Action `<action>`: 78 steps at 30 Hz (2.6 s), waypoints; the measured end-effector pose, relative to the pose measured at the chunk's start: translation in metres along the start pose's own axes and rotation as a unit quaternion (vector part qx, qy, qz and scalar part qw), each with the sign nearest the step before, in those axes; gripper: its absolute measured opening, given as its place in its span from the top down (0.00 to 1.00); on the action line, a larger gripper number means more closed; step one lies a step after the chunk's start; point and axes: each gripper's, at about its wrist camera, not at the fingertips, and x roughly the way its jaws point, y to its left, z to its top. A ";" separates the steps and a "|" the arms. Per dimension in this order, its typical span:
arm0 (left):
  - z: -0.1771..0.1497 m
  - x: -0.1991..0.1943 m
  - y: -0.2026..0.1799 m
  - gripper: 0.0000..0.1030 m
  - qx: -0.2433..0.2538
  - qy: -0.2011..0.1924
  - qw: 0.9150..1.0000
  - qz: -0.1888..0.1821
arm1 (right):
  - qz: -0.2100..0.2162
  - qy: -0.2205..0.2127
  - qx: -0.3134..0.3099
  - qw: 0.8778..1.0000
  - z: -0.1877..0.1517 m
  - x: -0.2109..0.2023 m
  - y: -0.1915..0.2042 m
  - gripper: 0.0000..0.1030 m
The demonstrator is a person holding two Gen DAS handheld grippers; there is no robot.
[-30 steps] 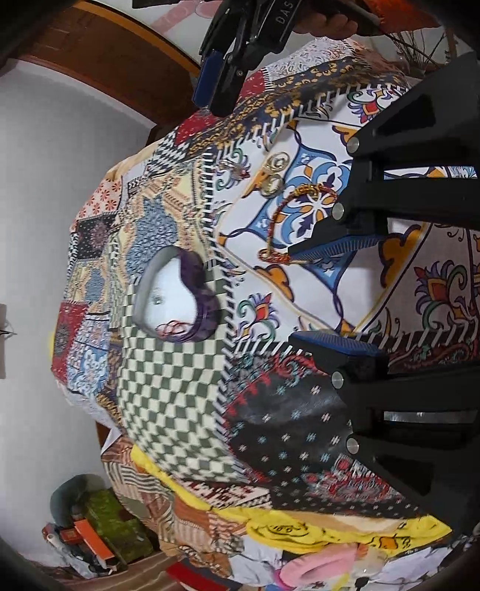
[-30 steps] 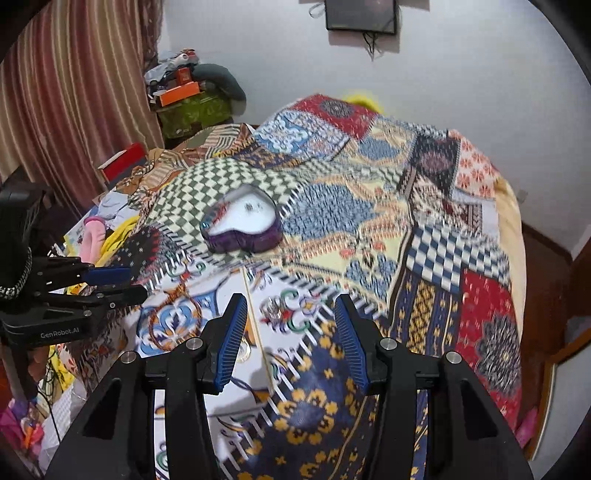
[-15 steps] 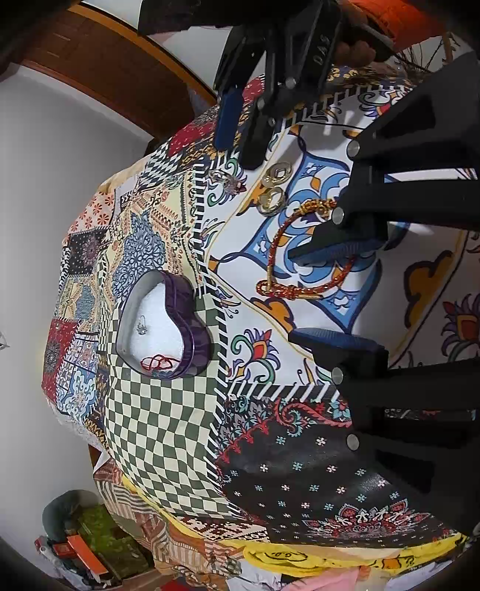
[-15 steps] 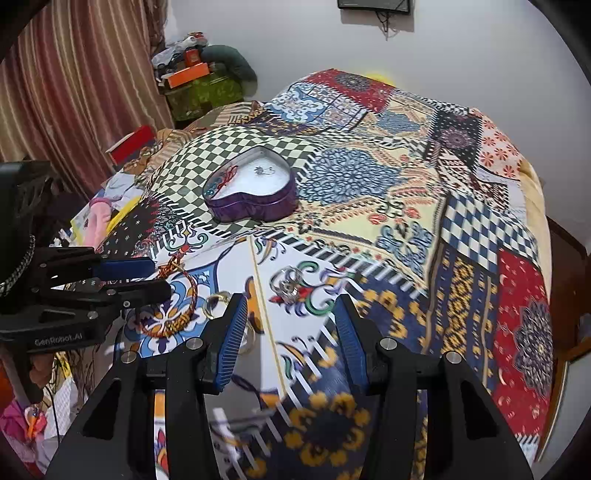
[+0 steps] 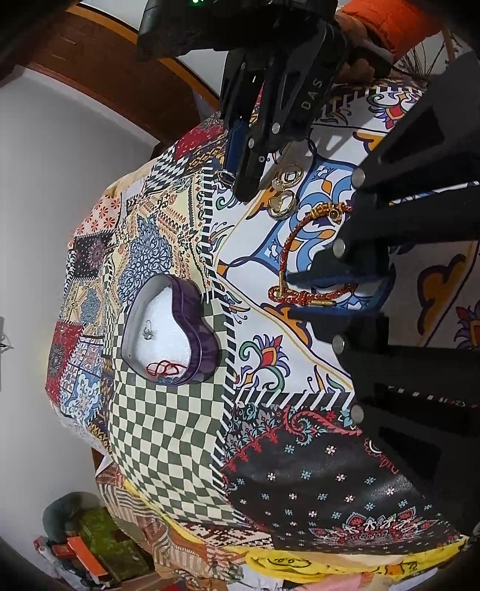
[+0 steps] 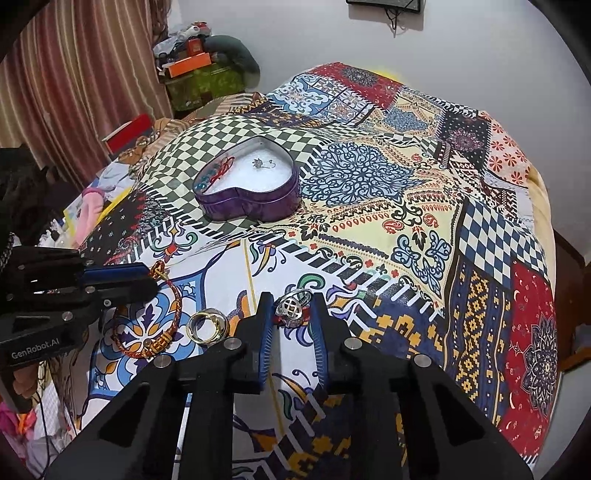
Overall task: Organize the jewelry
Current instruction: 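Grasp the red-and-gold bracelet with the left tool while the right tool grasps a silver ring, then carry the bracelet and silver ring in both tools over the tin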
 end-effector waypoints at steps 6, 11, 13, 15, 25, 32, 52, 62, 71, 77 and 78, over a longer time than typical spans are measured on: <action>-0.001 -0.006 -0.002 0.94 -0.001 -0.014 1.000 0.002 | -0.003 -0.006 0.011 1.000 0.002 -0.003 -0.003 0.83; 0.003 -0.018 -0.001 0.94 -0.009 -0.028 1.000 -0.001 | -0.004 -0.014 0.018 1.000 0.005 -0.011 -0.005 0.83; 0.005 -0.025 -0.002 0.94 -0.009 -0.037 0.999 0.001 | -0.004 -0.020 0.019 1.000 0.007 -0.016 -0.004 0.83; 0.008 -0.030 -0.002 0.94 -0.009 -0.045 0.999 0.002 | -0.004 -0.026 0.019 0.999 0.009 -0.021 -0.003 0.83; 0.027 -0.061 -0.001 0.94 -0.007 -0.091 0.996 0.008 | -0.001 -0.066 0.018 0.998 0.033 -0.046 0.006 0.83; 0.047 -0.082 0.002 0.94 -0.002 -0.130 0.991 0.016 | 0.003 -0.092 0.010 0.996 0.048 -0.056 0.014 0.83; 0.092 -0.071 0.027 0.94 -0.005 -0.160 0.986 0.036 | 0.030 -0.108 -0.002 0.994 0.088 -0.029 0.024 0.83; 0.106 -0.027 0.048 0.94 -0.019 -0.129 0.991 0.038 | 0.051 -0.057 0.003 0.997 0.104 0.016 0.013 0.83; 0.108 0.014 0.051 0.94 -0.004 -0.093 0.995 0.042 | 0.054 -0.011 -0.025 0.998 0.107 0.044 0.016 0.83; 0.107 0.026 0.048 0.94 0.006 -0.080 0.996 0.039 | 0.061 0.014 -0.019 0.998 0.105 0.056 0.011 0.83; 0.107 0.027 0.048 0.94 0.007 -0.078 0.996 0.039 | 0.060 0.017 -0.018 0.998 0.105 0.057 0.010 0.83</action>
